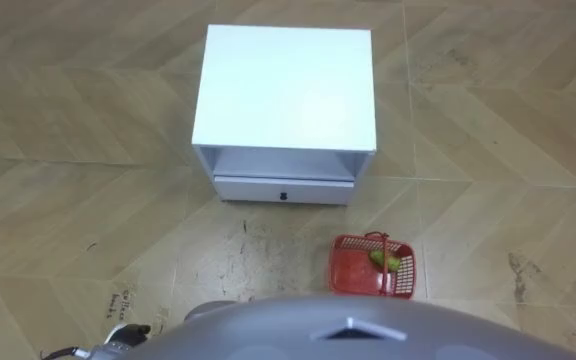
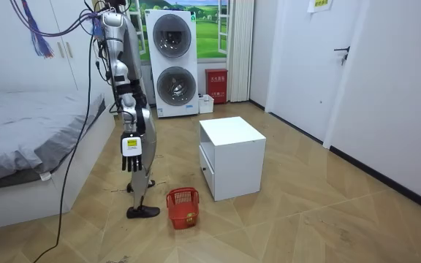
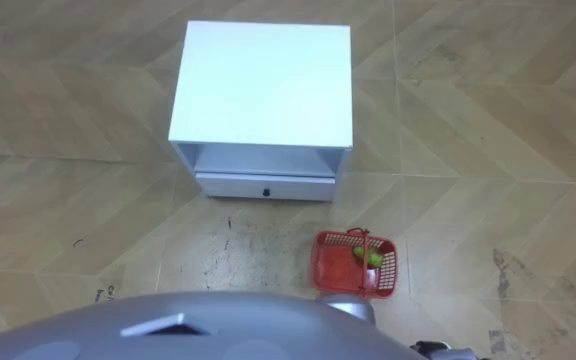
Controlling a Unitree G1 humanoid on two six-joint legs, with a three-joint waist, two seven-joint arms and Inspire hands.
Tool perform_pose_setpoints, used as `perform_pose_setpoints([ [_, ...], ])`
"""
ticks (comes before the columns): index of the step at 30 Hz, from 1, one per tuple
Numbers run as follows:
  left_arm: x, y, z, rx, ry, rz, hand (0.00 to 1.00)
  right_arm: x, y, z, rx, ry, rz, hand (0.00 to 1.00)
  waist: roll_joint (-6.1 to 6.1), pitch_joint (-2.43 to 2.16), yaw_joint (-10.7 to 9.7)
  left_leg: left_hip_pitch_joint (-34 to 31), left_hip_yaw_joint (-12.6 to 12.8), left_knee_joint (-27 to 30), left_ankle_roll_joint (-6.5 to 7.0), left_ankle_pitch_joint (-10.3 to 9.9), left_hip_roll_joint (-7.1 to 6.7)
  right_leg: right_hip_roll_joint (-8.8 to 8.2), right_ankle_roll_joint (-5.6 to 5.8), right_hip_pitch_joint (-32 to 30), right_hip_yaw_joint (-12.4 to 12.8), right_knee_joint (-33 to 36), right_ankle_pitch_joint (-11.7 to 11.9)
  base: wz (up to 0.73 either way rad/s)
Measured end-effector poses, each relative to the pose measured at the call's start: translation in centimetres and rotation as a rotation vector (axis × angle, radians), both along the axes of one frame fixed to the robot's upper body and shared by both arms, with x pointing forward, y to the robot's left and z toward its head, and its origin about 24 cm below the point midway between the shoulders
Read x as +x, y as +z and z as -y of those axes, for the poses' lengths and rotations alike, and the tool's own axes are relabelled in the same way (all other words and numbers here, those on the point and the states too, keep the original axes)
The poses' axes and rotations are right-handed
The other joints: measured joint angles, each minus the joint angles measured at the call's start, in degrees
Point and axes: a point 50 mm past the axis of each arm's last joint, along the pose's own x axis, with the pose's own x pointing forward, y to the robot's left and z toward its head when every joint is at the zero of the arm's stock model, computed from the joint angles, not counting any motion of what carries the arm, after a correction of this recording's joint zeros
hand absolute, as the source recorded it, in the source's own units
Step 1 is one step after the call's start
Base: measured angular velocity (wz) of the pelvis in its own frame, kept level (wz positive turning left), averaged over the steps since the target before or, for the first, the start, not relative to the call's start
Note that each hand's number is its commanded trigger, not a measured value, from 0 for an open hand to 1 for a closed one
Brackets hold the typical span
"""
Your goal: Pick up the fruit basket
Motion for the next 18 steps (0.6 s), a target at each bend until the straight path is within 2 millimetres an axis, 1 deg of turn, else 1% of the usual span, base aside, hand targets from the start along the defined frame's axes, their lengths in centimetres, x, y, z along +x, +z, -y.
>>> perform_pose_setpoints([
  [3, -0.02, -0.08, 0.34, -0.009, 0.001, 0.0, 0.0, 0.69, -0.03, 0.0, 0.0, 0.005, 0.019, 0.0, 0.09, 0.03, 0.0, 0.0, 0.0, 0.0, 0.0, 0.0, 0.0, -0.03, 0.01, 0.0, 0.1, 0.0, 0.0, 0.0],
  [8, 0.04, -0.1, 0.4, -0.011, 0.0, 0.004, 0.0, 1.24, -0.04, 0.0, -0.001, 0.01, 0.039, 0.0, 0.08, 0.05, 0.0, 0.0, 0.0, 0.0, 0.0, 0.0, 0.0, -0.04, 0.01, 0.0, 0.1, 0.0, 0.0, 0.0],
  [18, -0.01, -0.1, 0.44, -0.012, -0.002, 0.012, 0.0, 1.22, -0.06, -0.07, 0.002, 0.007, 0.042, 0.0, 0.24, 0.12, 0.0, 0.0, 0.2, 0.0, 0.0, 0.0, -0.01, -0.07, 0.06, 0.0, 0.1, -0.1, -0.1, 0.0],
])
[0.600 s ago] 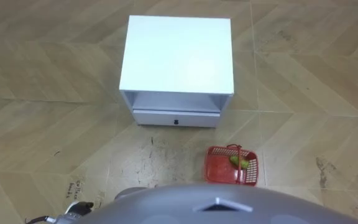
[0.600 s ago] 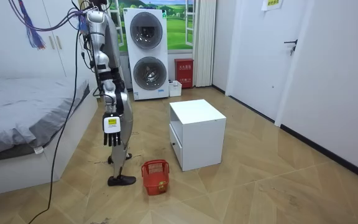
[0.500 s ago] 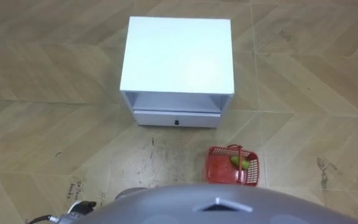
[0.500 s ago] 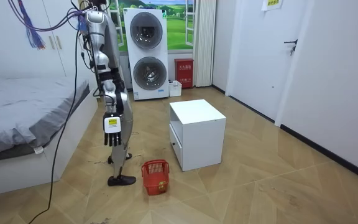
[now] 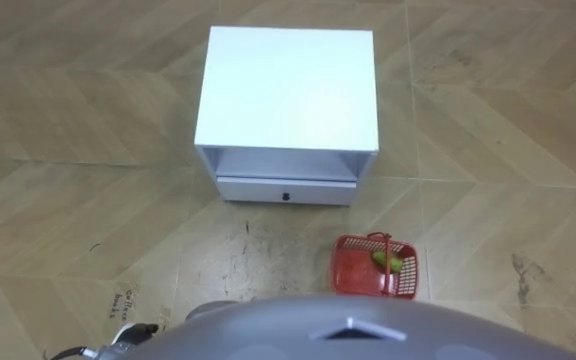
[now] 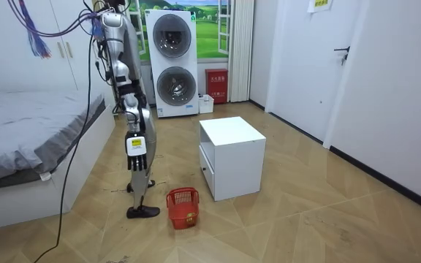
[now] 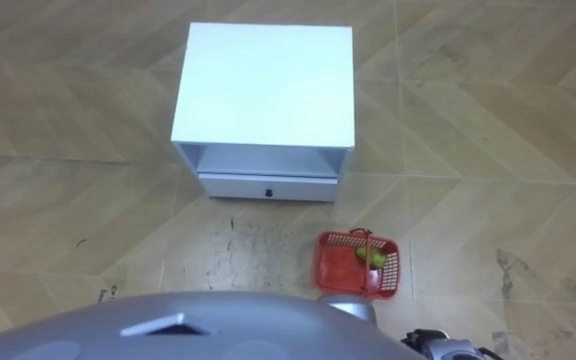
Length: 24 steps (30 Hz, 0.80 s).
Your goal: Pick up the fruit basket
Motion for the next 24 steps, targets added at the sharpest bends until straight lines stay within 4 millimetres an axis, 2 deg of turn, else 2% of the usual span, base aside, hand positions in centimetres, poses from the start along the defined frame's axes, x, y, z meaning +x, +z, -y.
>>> perform_pose_setpoints([
  [9, 0.2, 0.0, 0.0, 0.0, 0.0, 0.005, 0.0, 0.3, 0.0, -0.1, 0.006, 0.004, 0.016, 0.0, -0.04, 0.01, 0.1, 0.0, 0.3, 0.0, 0.0, 0.0, -0.04, -0.04, 0.02, -0.1, 0.1, 0.0, 0.0, 0.0],
  [14, 1.0, 0.1, 0.0, 0.0, -0.01, 0.039, 0.0, 1.2, 0.0, 0.0, -0.007, 0.014, 0.065, 0.0, -0.14, -0.03, 0.0, -2.0, 0.7, 0.7, 0.13, -0.1, -0.24, -0.58, 0.03, -2.8, 0.2, 1.9, -0.2, -0.02],
  [16, 1.6, 0.1, 0.0, -0.004, -0.023, 0.062, 0.0, 2.8, 0.2, 0.3, -0.033, 0.032, 0.119, 0.0, -0.28, -0.03, 0.0, -5.0, 1.8, 3.7, 1.12, -0.7, -0.58, -1.6, 0.17, -6.0, 0.4, 5.5, -1.0, -0.05],
  [17, 2.1, 0.1, 0.0, -0.006, -0.026, 0.072, 0.0, 3.2, 0.2, 0.4, -0.039, 0.037, 0.132, 0.0, -0.01, 0.12, 0.0, -5.8, 2.2, 4.5, 1.36, -0.8, -0.6, -1.81, 0.18, -6.9, 0.5, 6.4, -1.0, -0.04],
  [18, 3.0, 0.2, -0.1, -0.003, -0.032, 0.096, 0.0, 3.7, 0.3, 0.6, -0.05, 0.044, 0.156, 0.0, -0.34, 0.96, -0.2, -7.0, 2.3, 6.0, 1.5, -0.9, -0.87, -2.45, 0.19, -8.4, 0.4, 8.3, -0.9, 0.0],
  [20, 4.0, 0.4, -0.7, 0.005, -0.04, 0.135, 0.0, 5.3, 0.5, 0.8, -0.067, 0.061, 0.206, 0.0, -0.19, 0.93, 0.3, -10.0, 4.1, 8.5, 2.69, -1.6, -1.11, -3.19, 0.3, -12.3, 1.7, 11.7, -0.8, -0.13],
  [21, 4.1, 0.4, -0.8, 0.005, -0.038, 0.143, 0.0, 5.4, 0.6, 0.9, -0.072, 0.066, 0.212, 0.0, -0.29, 0.9, 0.3, -10.7, 5.0, 8.8, 2.87, -1.7, -1.16, -3.3, 0.65, -13.4, 2.5, 12.2, -0.6, -0.39],
  [22, 4.2, 0.4, -1.0, 0.008, -0.029, 0.148, 0.0, 6.6, 0.8, 1.0, -0.079, 0.082, 0.247, 0.0, -0.2, 0.82, 0.4, -12.5, 6.5, 9.3, 3.4, -2.0, -1.22, -3.34, 1.09, -15.0, 3.4, 11.5, 0.3, -0.4],
  [23, 4.1, 0.4, -1.1, 0.009, -0.025, 0.148, 0.0, 7.2, 0.9, 1.1, -0.082, 0.087, 0.264, 0.0, 0.44, 0.42, 0.3, -13.4, 6.9, 9.3, 3.72, -2.2, -1.19, -3.3, 1.53, -15.6, 3.5, 10.8, 0.8, -0.29],
  [24, 4.2, 0.5, -1.4, 0.015, -0.014, 0.16, 0.0, 8.0, 1.0, 1.0, -0.086, 0.089, 0.295, 0.0, 0.78, 0.18, -0.2, -15.7, 8.6, 9.8, 4.88, -2.2, -0.13, -3.6, 1.65, -17.2, 3.1, 11.5, 1.5, 0.16],
])
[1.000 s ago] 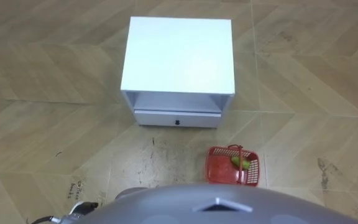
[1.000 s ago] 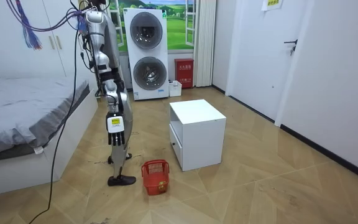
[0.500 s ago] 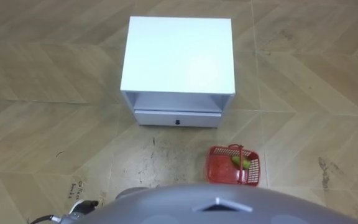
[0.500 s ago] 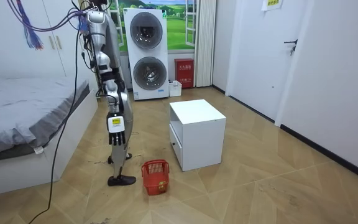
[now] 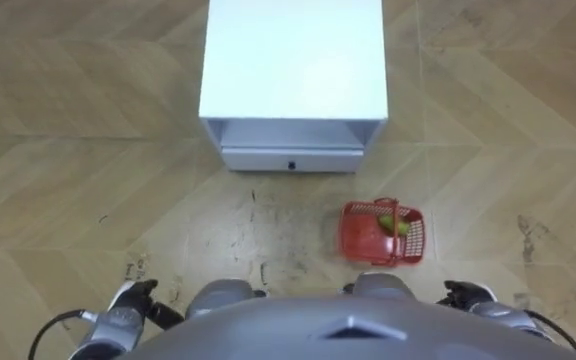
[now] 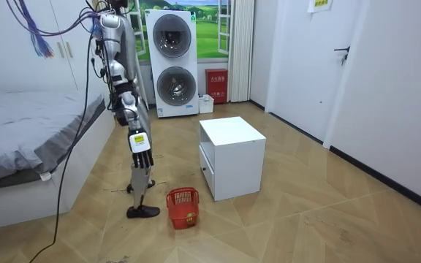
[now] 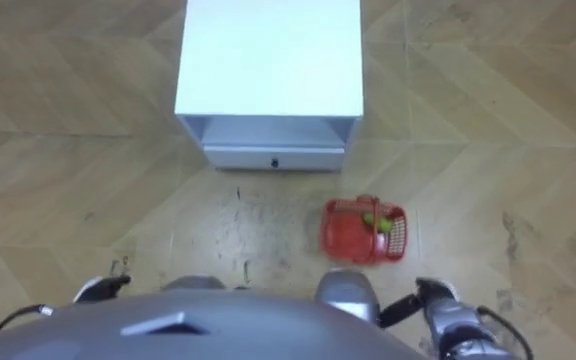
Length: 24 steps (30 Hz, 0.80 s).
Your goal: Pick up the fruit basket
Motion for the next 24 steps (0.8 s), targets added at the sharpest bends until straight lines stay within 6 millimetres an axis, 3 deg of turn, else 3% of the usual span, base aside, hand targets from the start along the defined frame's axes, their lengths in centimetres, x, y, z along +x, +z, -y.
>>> perform_pose_setpoints([
  [1, 0.3, 0.2, -0.4, 0.015, -0.008, 0.021, 0.0, -0.1, 0.1, 0.0, -0.001, -0.012, 0.015, 0.0, -0.48, 0.17, -0.1, -1.3, 1.7, 1.4, 0.7, -0.3, 0.27, -1.95, -1.26, -1.9, -2.6, 9.7, -2.6, 0.54],
  [2, 0.2, 0.3, -0.7, 0.023, -0.005, 0.027, 0.0, -1.2, -0.1, 0.2, 0.0, -0.048, -0.005, 0.0, -1.36, -0.07, 0.3, -1.4, 3.2, 2.0, 1.32, -0.6, -0.19, -4.21, -1.45, -1.8, -4.4, 19.9, -4.1, 0.64],
  [4, -0.1, 0.4, -1.2, 0.037, -0.001, 0.023, 0.0, -1.2, 0.0, 0.2, 0.006, -0.09, 0.011, 0.0, -3.21, -0.35, 2.1, -2.1, 4.4, 3.4, 2.12, -1.0, -1.09, -6.02, -2.22, -0.5, -3.0, 31.1, -3.6, 0.19],
  [7, 0.2, 0.5, -1.4, 0.04, 0.005, 0.036, 0.0, 2.0, 0.6, 0.3, 0.001, -0.094, 0.136, 0.0, -3.84, -0.53, 3.5, -10.0, 4.0, 10.3, 2.84, -1.6, 0.38, -6.07, -2.0, 3.3, -2.8, 32.9, -1.3, 0.01],
  [9, 1.3, 0.6, -1.5, 0.045, 0.01, 0.066, 0.0, 4.9, 1.3, -0.1, 0.02, -0.093, 0.233, 0.0, -3.57, -0.33, 3.4, -17.2, 3.4, 16.0, 3.22, -1.8, 2.02, -6.04, -1.4, 5.2, -2.7, 27.6, -1.4, 0.07],
  [10, 2.3, 0.8, -1.7, 0.062, 0.004, 0.094, 0.0, 6.8, 1.9, -0.5, 0.026, -0.088, 0.298, 0.0, -3.97, -0.17, 3.3, -21.8, 2.8, 19.4, 3.23, -1.8, 2.42, -6.08, -0.4, 6.1, -2.7, 23.1, -2.0, 0.18],
  [11, 3.9, 1.1, -1.8, 0.077, -0.01, 0.133, 0.0, 8.5, 2.5, -0.7, 0.024, -0.085, 0.351, 0.0, -4.02, -0.05, 3.4, -27.1, 1.6, 24.1, 3.22, -1.8, 3.13, -5.61, 2.68, 5.9, -2.5, 20.5, -9.0, 0.18],
  [12, 4.6, 1.2, -1.8, 0.08, -0.004, 0.155, 0.0, 9.2, 2.8, -0.8, 0.022, -0.078, 0.373, 0.0, -4.13, 0.02, 3.4, -29.5, 0.4, 26.6, 3.21, -1.8, 3.17, -5.35, 2.49, 5.3, -2.5, 20.6, -12.2, 0.16],
  [13, 5.5, 1.4, -1.6, 0.082, 0.0, 0.184, 0.0, 10.7, 3.5, -1.0, 0.022, -0.074, 0.421, 0.0, -4.13, 0.12, 3.6, -33.7, -1.8, 31.0, 3.09, -1.8, 3.23, -4.72, 1.92, 3.6, -2.2, 22.4, -17.6, 0.06],
  [14, 6.1, 1.5, -1.5, 0.083, -0.008, 0.211, 0.0, 11.5, 3.9, -1.1, 0.011, -0.072, 0.458, 0.0, -4.1, 0.23, 3.6, -36.9, -3.9, 33.9, 2.56, -1.9, 3.12, -4.6, 1.46, 1.3, -2.2, 25.6, -21.5, 0.04],
  [15, 6.2, 1.5, -1.4, 0.083, -0.009, 0.217, 0.0, 11.8, 4.1, -1.2, 0.005, -0.073, 0.476, 0.0, -4.16, 0.33, 3.7, -38.2, -4.3, 35.2, 1.93, -2.1, 3.03, -4.7, 1.22, 0.2, -2.2, 27.4, -23.2, 0.0],
  [17, 6.2, 1.2, -1.3, 0.08, 0.025, 0.209, 0.0, 13.2, 5.2, -1.3, -0.02, -0.099, 0.564, 0.0, -3.96, 1.0, 3.4, -43.5, -5.9, 41.1, 1.29, -4.2, 3.08, -5.88, 1.24, -5.2, -2.6, 37.7, -28.3, 0.0],
  [19, 6.0, 1.2, -1.3, 0.089, 0.04, 0.206, 0.0, 13.5, 5.6, -1.0, -0.041, -0.133, 0.599, 0.0, -4.11, 0.99, 2.6, -47.5, -6.4, 46.2, 1.96, -6.4, 2.86, -7.83, 1.2, -10.0, -2.3, 48.3, -29.2, 0.23],
  [20, 5.4, 1.0, -1.4, 0.097, 0.049, 0.196, 0.0, 13.6, 5.9, -0.8, -0.06, -0.157, 0.62, 0.0, -4.14, 1.0, 2.1, -49.4, -6.3, 49.7, 2.87, -7.9, 2.1, -8.84, 1.16, -12.4, -1.0, 55.1, -29.2, 0.36],
  [22, 4.3, 0.9, -1.7, 0.112, 0.051, 0.181, 0.0, 14.3, 6.7, -0.7, -0.071, -0.191, 0.675, 0.0, -4.26, 0.96, 2.0, -51.2, -4.9, 55.4, 4.16, -10.5, 1.87, -10.58, 1.09, -15.5, 1.8, 64.7, -28.9, 0.23],
  [24, 3.9, 1.0, -2.0, 0.132, 0.061, 0.182, 0.0, 15.0, 7.5, -0.9, -0.069, -0.209, 0.747, 0.0, -4.59, 1.03, 1.4, -52.4, -3.6, 60.7, 5.23, -13.1, 0.21, -12.8, 1.01, -17.8, 4.5, 73.7, -28.2, 0.35],
])
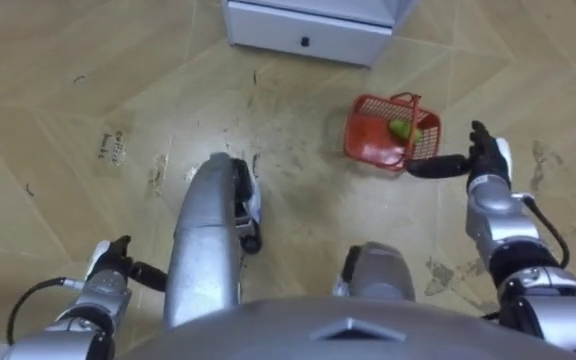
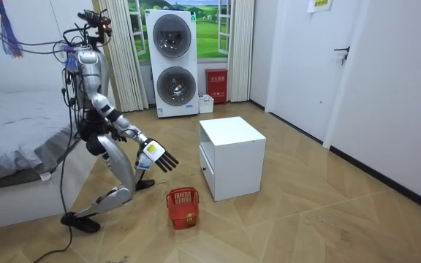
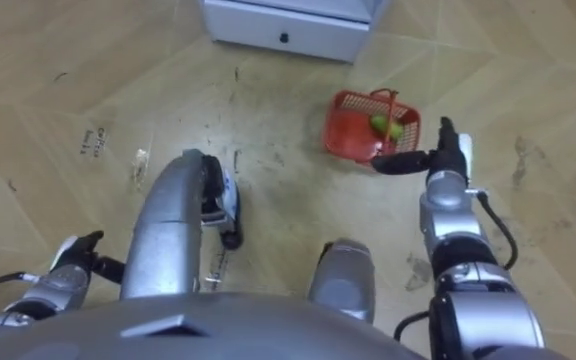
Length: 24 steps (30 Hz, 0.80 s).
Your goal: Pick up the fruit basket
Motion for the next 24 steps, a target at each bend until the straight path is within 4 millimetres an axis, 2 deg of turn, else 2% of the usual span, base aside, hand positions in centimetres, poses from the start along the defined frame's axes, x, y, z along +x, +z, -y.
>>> perform_pose_setpoints([
  [1, 0.0, 0.0, -0.1, 0.016, -0.005, -0.005, 0.0, 0.4, 0.4, 0.0, -0.007, -0.01, 0.031, 0.0, 0.23, 0.09, -1.0, -1.5, 0.2, 3.6, 0.63, -1.2, -1.14, -0.56, 0.03, -0.8, 1.5, 5.1, 0.2, 0.48],
  [2, 0.0, 0.0, -0.1, 0.022, -0.006, -0.003, 0.0, 0.7, 0.6, 0.0, -0.008, -0.015, 0.045, 0.0, 0.32, 0.16, -1.2, -2.4, 0.3, 5.2, 0.89, -1.6, -1.88, -0.99, 0.04, -1.3, 2.1, 7.5, 0.3, 0.61],
  [4, 0.3, 0.1, -0.1, 0.034, 0.007, 0.028, 0.0, 1.3, 1.0, -0.1, -0.01, -0.025, 0.071, 0.0, 0.63, 0.34, -1.9, -6.0, 1.2, 10.5, 1.8, -3.1, -2.52, -1.37, 0.28, -3.0, 3.7, 15.1, 0.5, 0.74],
  [5, 0.4, 0.1, 0.0, 0.035, 0.012, 0.044, 0.0, 1.3, 1.0, -0.1, -0.012, -0.034, 0.073, 0.0, 0.57, 0.35, -2.9, -7.5, 1.8, 12.5, 2.19, -3.4, -2.86, -2.19, 0.35, -3.2, 4.0, 18.2, 0.5, 0.75],
  [8, -0.1, -0.1, 0.4, 0.026, 0.021, 0.045, 0.0, 1.2, 1.1, 0.5, -0.023, -0.08, 0.08, 0.0, 0.08, 0.48, -4.6, -8.9, 3.8, 15.7, 2.27, -4.0, -2.54, -3.17, 0.6, -3.8, 5.4, 23.2, 0.6, 0.48],
  [12, -0.7, -0.2, 0.4, 0.035, 0.005, 0.029, 0.0, 1.1, 1.2, 0.6, -0.041, -0.107, 0.081, 0.0, -0.69, 0.56, -4.9, -9.0, 3.5, 18.3, 2.04, -5.3, -2.57, -4.71, 0.6, -3.7, 5.6, 26.1, 0.6, -0.14],
  [14, -0.5, -0.2, 0.6, 0.029, -0.019, 0.041, 0.0, 1.1, 1.2, 0.6, -0.043, -0.117, 0.086, 0.0, -1.46, 0.53, -5.3, -9.0, 3.5, 20.0, 1.61, -6.5, -1.91, -4.57, 0.6, -3.5, 6.1, 27.8, 0.6, -0.09],
  [18, -0.7, -0.3, 1.1, 0.021, -0.065, 0.038, 0.0, 1.3, 1.5, 0.5, -0.039, -0.123, 0.103, 0.0, -1.75, 0.52, -5.9, -9.2, 3.2, 22.8, -0.02, -7.8, -0.83, -4.28, 0.4, -3.7, 7.0, 30.7, 0.5, -0.11],
  [21, -0.9, -0.4, 1.4, 0.018, -0.106, 0.035, 0.0, 1.0, 1.4, 0.3, -0.036, -0.117, 0.103, 0.0, -1.85, 0.53, -6.1, -10.5, 2.8, 24.9, -1.2, -8.4, -1.02, -4.01, -0.21, -3.8, 7.4, 33.7, 0.2, 0.12],
  [24, -3.0, -0.7, 1.5, 0.011, -0.106, -0.014, 0.0, 1.0, 1.3, -0.1, -0.041, -0.087, 0.098, 0.0, -2.3, 0.49, -6.1, -11.5, 2.4, 27.2, -3.3, -9.0, -1.88, -3.89, -1.7, -3.6, 8.7, 36.9, -0.7, 0.01],
])
